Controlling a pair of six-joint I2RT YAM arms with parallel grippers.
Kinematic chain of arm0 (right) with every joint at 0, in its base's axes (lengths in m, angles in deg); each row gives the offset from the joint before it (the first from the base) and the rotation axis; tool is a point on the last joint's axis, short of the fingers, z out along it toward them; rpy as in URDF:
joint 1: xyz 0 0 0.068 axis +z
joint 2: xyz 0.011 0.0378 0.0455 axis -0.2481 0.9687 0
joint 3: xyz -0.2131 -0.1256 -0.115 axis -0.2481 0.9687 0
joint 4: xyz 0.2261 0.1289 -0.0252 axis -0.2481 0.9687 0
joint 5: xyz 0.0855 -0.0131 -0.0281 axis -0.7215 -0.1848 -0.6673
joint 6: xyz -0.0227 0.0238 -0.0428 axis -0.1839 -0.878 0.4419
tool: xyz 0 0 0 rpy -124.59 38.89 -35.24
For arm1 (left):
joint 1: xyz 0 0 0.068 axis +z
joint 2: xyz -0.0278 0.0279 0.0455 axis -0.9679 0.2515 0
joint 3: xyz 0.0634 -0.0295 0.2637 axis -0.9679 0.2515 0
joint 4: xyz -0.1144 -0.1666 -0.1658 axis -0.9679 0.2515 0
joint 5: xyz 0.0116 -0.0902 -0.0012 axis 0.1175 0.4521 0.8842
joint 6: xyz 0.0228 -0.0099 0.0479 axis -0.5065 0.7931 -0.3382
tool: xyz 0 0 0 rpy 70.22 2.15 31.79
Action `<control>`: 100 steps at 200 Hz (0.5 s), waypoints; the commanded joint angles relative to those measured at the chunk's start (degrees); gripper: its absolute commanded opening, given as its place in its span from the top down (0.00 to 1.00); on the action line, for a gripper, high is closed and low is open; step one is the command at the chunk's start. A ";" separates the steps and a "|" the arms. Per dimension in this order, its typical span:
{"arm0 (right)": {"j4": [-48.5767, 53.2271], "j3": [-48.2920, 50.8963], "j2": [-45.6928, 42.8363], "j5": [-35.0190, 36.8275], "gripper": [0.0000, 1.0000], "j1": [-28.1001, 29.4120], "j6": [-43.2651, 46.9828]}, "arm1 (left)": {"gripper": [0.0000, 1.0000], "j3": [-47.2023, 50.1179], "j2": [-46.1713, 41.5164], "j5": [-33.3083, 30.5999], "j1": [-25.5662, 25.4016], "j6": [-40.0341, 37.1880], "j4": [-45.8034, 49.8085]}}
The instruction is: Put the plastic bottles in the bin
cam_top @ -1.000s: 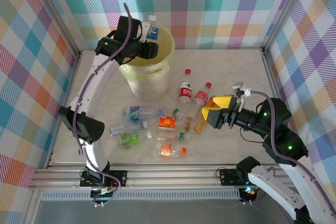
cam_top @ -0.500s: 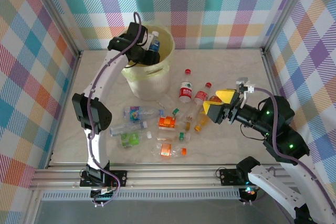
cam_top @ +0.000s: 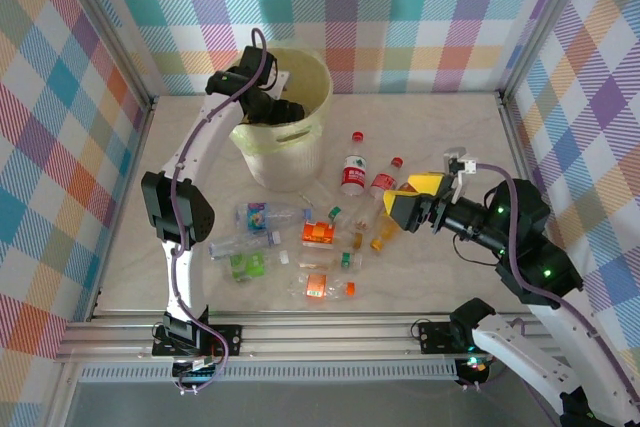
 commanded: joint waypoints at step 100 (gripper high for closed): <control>9.94 9.47 -3.49 12.27 0.02 0.20 -8.85 | 0.17 5.34 -16.79 10.49 0.57 5.36 -8.75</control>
